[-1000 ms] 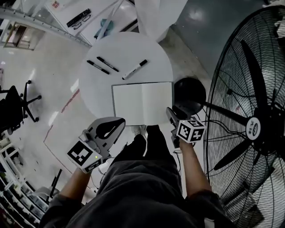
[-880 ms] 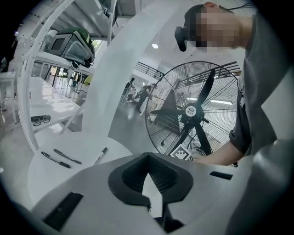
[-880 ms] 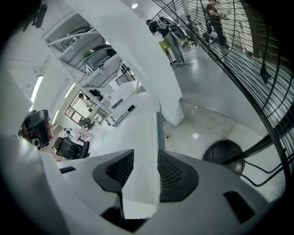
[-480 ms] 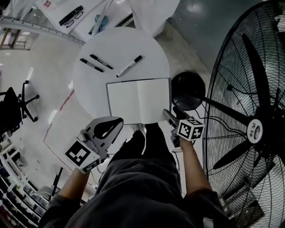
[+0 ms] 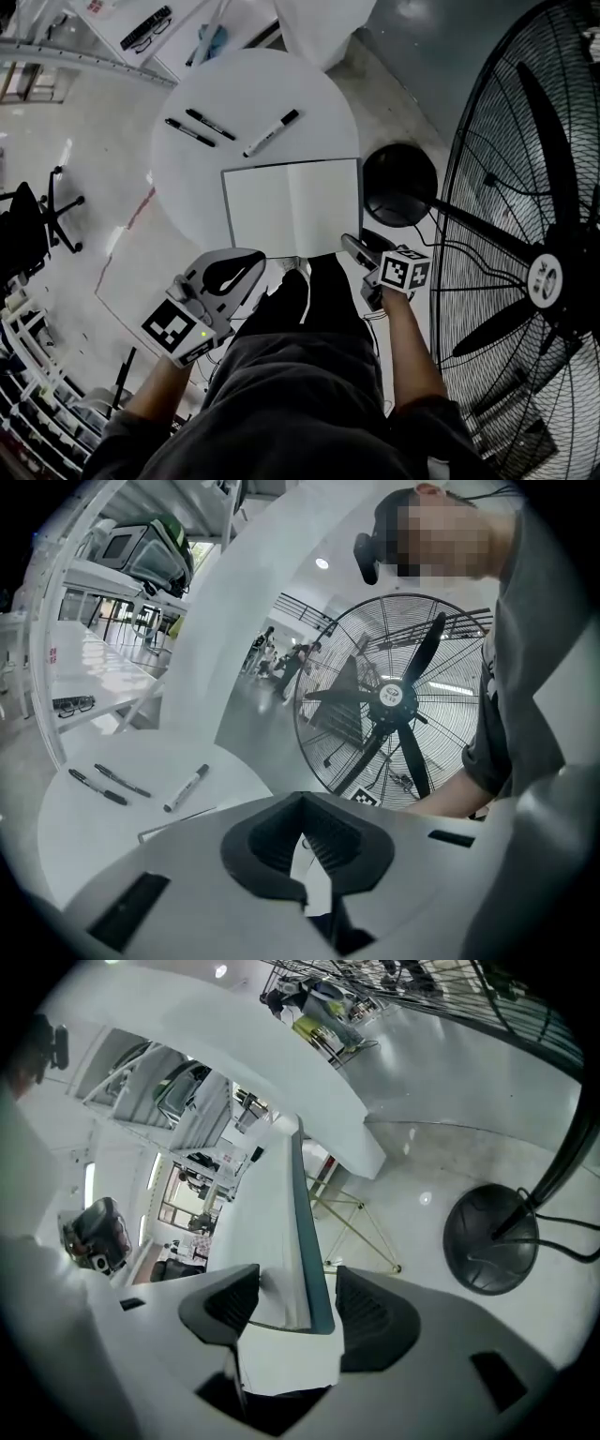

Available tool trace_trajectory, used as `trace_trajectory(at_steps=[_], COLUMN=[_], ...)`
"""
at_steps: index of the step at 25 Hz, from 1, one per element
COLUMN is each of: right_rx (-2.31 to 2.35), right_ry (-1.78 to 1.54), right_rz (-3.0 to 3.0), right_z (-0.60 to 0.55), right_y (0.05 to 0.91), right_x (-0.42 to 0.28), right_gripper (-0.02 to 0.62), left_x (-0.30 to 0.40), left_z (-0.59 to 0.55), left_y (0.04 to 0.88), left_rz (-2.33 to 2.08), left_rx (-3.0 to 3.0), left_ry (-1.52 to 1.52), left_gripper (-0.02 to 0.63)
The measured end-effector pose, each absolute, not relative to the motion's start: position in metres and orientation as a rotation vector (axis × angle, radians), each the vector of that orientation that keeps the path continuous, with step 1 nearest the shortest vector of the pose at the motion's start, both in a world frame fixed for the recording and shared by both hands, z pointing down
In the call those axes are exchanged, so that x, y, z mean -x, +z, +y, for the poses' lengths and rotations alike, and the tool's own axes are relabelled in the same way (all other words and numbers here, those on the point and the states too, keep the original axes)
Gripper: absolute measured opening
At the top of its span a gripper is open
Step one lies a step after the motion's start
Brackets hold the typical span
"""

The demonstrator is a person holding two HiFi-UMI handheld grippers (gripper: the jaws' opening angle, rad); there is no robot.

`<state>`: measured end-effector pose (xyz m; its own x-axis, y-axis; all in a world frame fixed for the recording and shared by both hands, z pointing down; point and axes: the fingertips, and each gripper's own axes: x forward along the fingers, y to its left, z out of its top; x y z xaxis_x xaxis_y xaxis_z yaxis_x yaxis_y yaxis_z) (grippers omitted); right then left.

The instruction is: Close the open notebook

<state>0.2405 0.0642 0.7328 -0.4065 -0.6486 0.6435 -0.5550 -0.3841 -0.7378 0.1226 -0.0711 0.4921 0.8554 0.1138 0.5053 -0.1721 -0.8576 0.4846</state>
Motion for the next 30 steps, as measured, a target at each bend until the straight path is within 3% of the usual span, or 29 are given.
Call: trace_trajectory(at_steps=[16,30], right_rx=[1.653,1.734], right_ry=[-1.865,-1.717], right_rz=[1.71,1.828], right_z=[0.071,0.053], right_y=[0.722,0.67], right_x=[-0.247,-0.238], right_gripper=[0.087,0.053], left_x=[-0.107,-0.065], left_z=[-0.058,-0.049], left_y=[0.485,0.465], left_rz=[-0.095,-0.149], left_rx=[-2.54,-2.549], left_ry=[0.671,0.628], left_gripper=[0.014,0.014])
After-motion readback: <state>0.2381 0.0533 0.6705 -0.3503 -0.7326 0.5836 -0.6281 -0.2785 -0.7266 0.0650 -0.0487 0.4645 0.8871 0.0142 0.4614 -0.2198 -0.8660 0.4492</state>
